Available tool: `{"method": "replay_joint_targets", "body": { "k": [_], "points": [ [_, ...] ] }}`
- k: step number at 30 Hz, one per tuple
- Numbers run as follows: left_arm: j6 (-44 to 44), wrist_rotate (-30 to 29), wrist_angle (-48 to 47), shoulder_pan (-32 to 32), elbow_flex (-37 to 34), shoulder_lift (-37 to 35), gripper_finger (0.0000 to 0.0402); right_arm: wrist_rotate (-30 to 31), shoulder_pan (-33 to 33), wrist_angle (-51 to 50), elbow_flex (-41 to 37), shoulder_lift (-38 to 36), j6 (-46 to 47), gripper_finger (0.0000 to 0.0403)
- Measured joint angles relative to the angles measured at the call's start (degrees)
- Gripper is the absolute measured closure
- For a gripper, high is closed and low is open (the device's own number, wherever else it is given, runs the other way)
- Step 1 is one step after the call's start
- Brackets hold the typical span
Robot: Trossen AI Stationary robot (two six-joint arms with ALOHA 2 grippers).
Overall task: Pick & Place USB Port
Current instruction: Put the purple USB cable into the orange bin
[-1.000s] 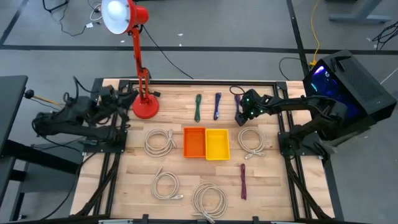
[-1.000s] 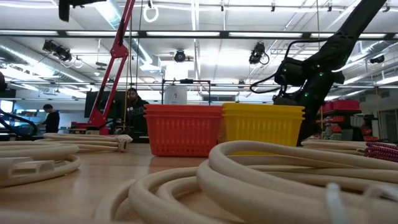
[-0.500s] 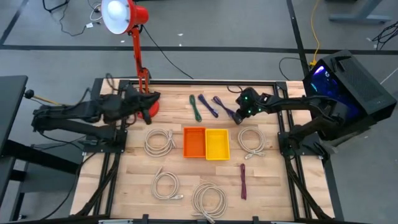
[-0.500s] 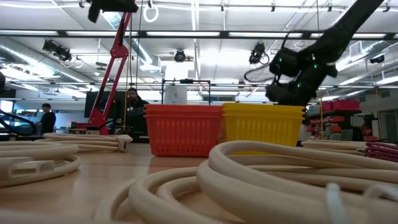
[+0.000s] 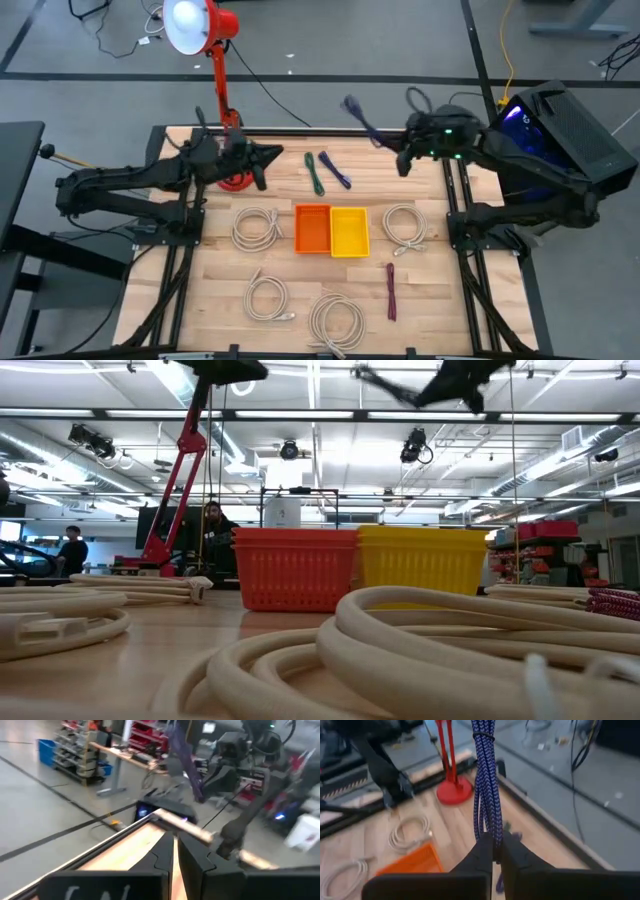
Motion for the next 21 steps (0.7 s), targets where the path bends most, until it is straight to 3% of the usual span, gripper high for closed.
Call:
{"method": "replay_joint_targets", "body": {
  "k": [7, 11, 21],
  "points": [
    [-4.84, 12.45, 27.43, 3.28, 0.00, 10.99, 0.0374, 5.79, 8.16, -0.59, 3.03, -1.03, 0.39, 0.0394],
    [-11.29, 17.84, 33.81, 4.69, 0.04, 16.50, 0.0365, 5.99, 11.98, 0.64, 3.03, 0.55, 0.59, 0.0394],
    [-18.76, 17.81, 45.67, 4.15, 0.23, 24.17, 0.0240, 6.00, 16.80, 3.41, 3.01, 5.65, -0.38, 0.0397]
  ]
}}
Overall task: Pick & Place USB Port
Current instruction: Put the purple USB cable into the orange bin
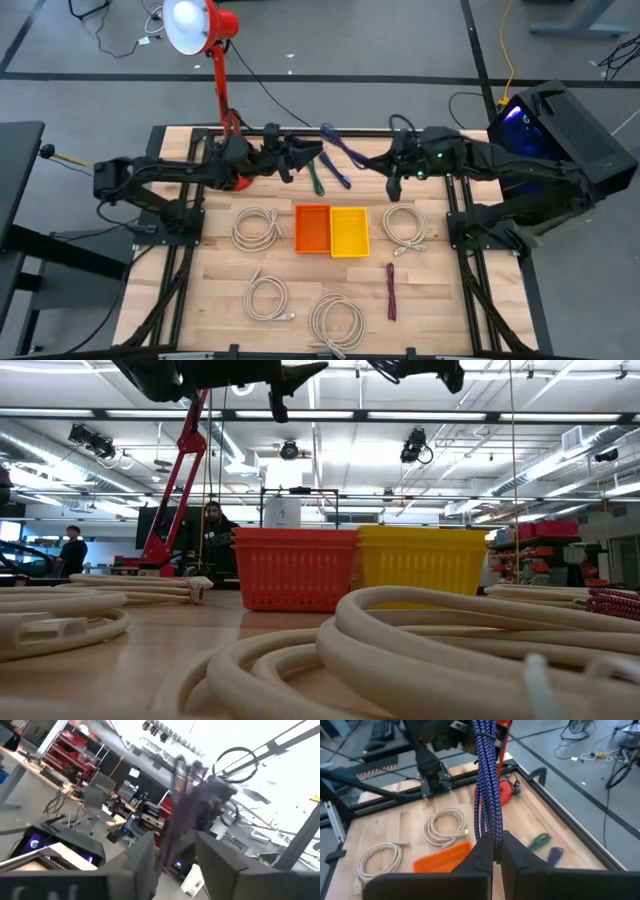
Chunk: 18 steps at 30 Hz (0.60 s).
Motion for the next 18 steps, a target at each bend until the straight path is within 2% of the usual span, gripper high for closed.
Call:
{"method": "replay_joint_targets", "body": {
  "k": [5, 7, 11, 18],
  "points": [
    [2.17, -0.05, -0.80, -1.57, 4.17, 2.52, 0.0209, -0.75, 1.18, 6.04, 0.00, 2.77, 0.05, 0.0397],
    [3.94, 0.06, -2.20, -2.28, 6.51, 3.94, 0.0208, -1.10, 1.51, 7.67, 0.00, 3.41, 0.09, 0.0397],
    [6.18, 4.20, -4.98, -2.98, 11.32, 6.34, 0.0212, -1.57, 1.53, 8.76, 0.00, 4.11, 0.57, 0.0397],
    [10.23, 7.54, -13.10, -3.85, 16.33, 8.10, 0.0215, -0.91, 1.51, 11.32, -0.05, 3.91, 1.43, 0.0398]
  ]
}}
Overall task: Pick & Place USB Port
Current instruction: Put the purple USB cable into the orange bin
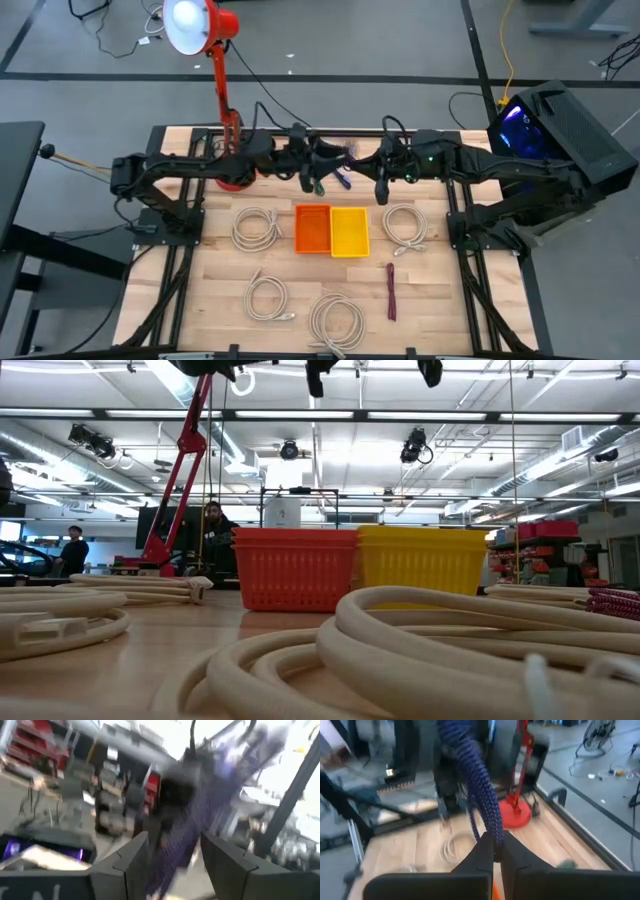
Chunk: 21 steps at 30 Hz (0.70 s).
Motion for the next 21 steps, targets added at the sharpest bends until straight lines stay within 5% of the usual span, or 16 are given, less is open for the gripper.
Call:
{"method": "replay_joint_targets", "body": {
  "k": [16, 21],
  "points": [
    [1.38, -0.28, -1.82, 0.75, 0.22, 0.04, 0.0219, 0.58, 1.87, -0.64, 0.00, -0.11, 1.49, 0.0399],
    [1.69, -0.30, -1.78, 1.01, 0.22, 0.04, 0.0275, 0.64, 2.16, -0.96, 0.00, -0.09, 1.51, 0.0399]
  ]
}}
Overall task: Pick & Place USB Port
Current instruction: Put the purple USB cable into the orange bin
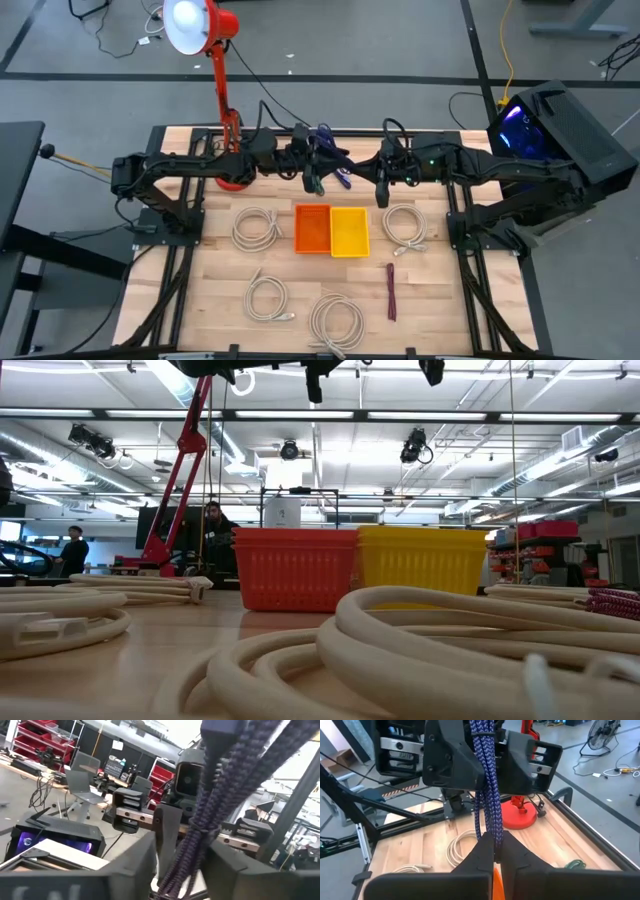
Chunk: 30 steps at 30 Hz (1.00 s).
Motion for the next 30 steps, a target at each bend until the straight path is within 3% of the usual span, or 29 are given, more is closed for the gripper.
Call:
{"method": "replay_joint_targets", "body": {
  "k": [3, 4, 8, 17, 25, 30],
  "points": [
    [2.15, 0.56, -0.10, 0.00, -0.01, 0.00, 0.0366, -0.13, 0.00, -0.94, 0.00, 0.00, 0.02, 0.0399],
    [2.35, 0.94, -0.21, 0.01, -0.02, 0.00, 0.0379, -0.13, 0.02, -1.30, 0.00, -0.02, 0.02, 0.0399],
    [2.44, -0.92, -3.71, 0.06, -0.02, 0.00, 0.0382, -0.29, 0.00, -3.36, 0.00, 0.00, 0.04, 0.0389],
    [2.37, -3.19, -22.01, 1.74, -0.35, -0.24, 0.0383, -2.00, -0.24, -6.10, 0.09, -3.70, -2.53, 0.0303],
    [-3.42, -1.70, -37.62, -1.65, -0.04, -2.28, 0.0383, 11.63, -4.38, -13.85, 0.07, -11.65, -6.55, 0.0279],
    [-8.53, -9.68, -55.25, -7.73, -0.24, -2.47, 0.0383, 13.57, -8.14, -19.22, 0.07, -15.30, -6.45, 0.0283]
  ]
}}
